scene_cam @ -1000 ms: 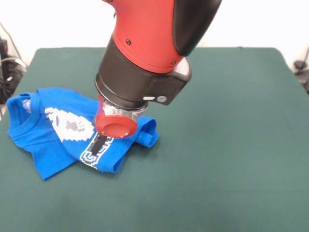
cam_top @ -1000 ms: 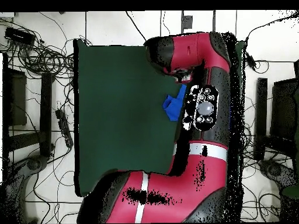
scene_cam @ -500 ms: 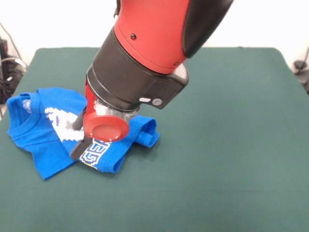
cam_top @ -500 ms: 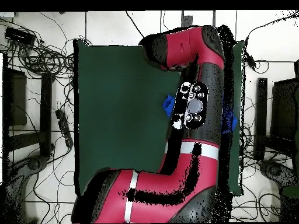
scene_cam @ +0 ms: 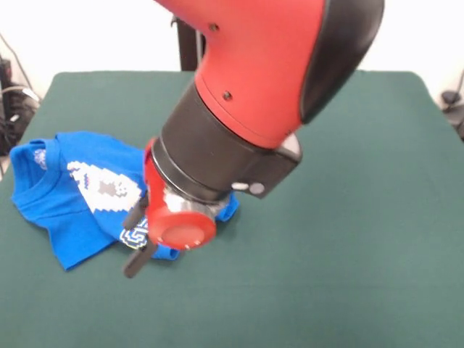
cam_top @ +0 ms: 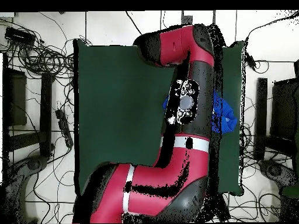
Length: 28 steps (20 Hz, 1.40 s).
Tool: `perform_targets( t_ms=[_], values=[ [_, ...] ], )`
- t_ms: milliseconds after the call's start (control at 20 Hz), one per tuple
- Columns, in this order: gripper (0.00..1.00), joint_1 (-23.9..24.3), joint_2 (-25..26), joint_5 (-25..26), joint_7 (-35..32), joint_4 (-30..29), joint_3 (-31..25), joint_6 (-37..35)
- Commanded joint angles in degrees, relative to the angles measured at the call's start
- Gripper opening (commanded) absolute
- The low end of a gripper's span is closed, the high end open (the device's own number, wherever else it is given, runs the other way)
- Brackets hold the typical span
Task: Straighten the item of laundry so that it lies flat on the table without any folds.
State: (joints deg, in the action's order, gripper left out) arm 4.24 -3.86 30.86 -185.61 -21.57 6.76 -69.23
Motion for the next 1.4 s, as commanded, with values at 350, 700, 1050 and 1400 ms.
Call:
perform_targets(
  t_ms=[350,700,1050,1400],
  values=[
    [1.0,-3.8,6.5,-6.2,4.7,1.5,-5.5,-11.1],
    [1.0,-3.0,9.2,-5.6,10.8,3.9,-4.1,-13.1],
    [1.0,-2.4,10.1,-3.8,11.2,3.4,-2.0,-9.1],
    [1.0,-2.1,11.0,-2.7,10.7,3.0,-0.1,-7.8]
  ],
)
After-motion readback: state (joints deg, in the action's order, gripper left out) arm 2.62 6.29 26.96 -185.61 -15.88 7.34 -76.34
